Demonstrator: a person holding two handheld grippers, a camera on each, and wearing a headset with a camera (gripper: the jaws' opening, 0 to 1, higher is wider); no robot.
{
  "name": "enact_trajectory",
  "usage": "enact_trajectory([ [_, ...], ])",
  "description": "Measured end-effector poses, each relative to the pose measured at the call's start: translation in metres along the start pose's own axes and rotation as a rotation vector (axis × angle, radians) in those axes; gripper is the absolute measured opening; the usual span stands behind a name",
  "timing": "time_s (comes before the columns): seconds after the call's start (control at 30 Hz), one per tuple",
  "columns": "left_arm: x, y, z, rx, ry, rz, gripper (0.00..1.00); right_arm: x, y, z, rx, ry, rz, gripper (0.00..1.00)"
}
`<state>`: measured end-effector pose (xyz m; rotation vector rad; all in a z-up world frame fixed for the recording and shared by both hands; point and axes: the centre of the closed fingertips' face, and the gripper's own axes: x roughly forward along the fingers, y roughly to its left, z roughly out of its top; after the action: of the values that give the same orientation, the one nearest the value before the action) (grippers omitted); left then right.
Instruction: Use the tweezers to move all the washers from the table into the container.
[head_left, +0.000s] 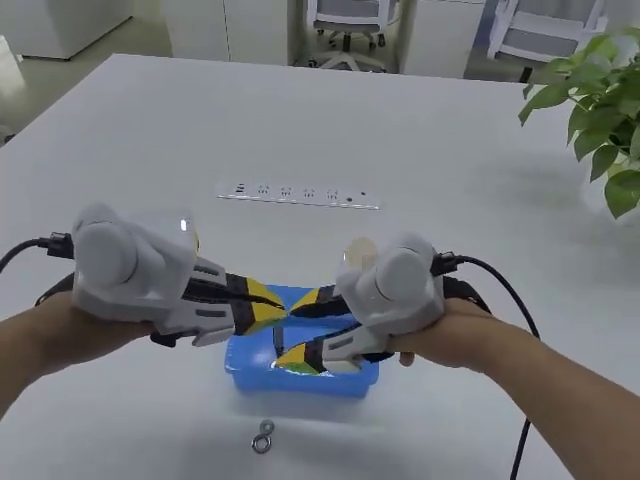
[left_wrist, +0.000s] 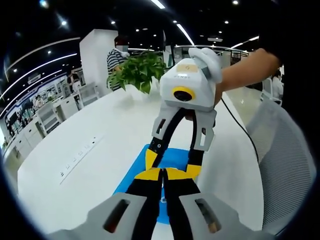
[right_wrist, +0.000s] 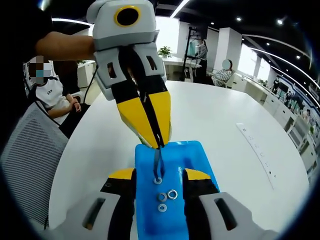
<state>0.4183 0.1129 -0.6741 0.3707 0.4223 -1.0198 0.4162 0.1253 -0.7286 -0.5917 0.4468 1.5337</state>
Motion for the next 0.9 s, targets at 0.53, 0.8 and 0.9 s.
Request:
enact_trajectory([
  [0.53,-0.019,-0.004,0.019,-0.003,0.010,0.029,0.05,-0.033,0.008,-0.004,0.077,-0.035,-0.111,0.57],
  [0.8,-0.028,-0.008,0.025,-0.002,0.021,0.031,0.05,-0.054,0.013,-0.008,0.088,-0.034,-0.158,0.65],
  [0.9,-0.033,-0.012,0.028,-0.001,0.023,0.030,0.04,-0.060,0.016,-0.011,0.094,-0.031,-0.168,0.67],
])
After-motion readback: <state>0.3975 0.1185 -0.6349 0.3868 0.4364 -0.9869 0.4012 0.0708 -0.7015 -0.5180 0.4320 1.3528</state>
